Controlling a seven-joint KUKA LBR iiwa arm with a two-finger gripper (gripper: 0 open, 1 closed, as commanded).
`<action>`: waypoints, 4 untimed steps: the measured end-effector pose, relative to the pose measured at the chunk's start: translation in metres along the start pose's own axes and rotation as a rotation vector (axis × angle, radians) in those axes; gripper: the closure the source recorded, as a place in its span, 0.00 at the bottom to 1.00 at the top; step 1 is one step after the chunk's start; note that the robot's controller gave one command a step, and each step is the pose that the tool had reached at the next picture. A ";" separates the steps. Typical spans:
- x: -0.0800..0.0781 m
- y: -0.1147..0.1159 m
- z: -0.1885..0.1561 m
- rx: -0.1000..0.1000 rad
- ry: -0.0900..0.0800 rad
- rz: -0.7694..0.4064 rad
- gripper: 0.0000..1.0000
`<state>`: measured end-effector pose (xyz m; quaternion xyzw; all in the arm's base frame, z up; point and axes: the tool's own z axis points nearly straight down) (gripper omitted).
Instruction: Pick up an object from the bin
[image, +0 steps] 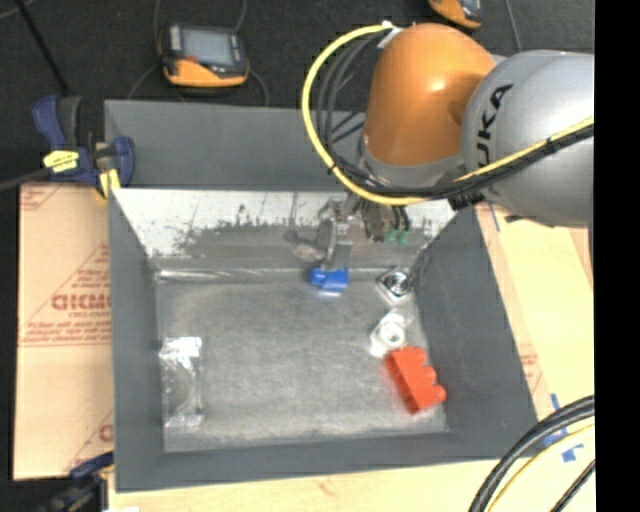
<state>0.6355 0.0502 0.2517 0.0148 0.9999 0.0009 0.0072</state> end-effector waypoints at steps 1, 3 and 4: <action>0.026 -0.005 0.095 -0.002 0.017 -0.477 1.00; 0.017 -0.010 0.104 -0.003 0.015 -0.697 1.00; 0.004 0.005 0.000 0.001 0.000 -0.692 1.00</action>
Offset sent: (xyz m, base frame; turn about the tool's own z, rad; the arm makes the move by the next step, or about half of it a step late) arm -0.0244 -0.0025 -0.0927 -0.4786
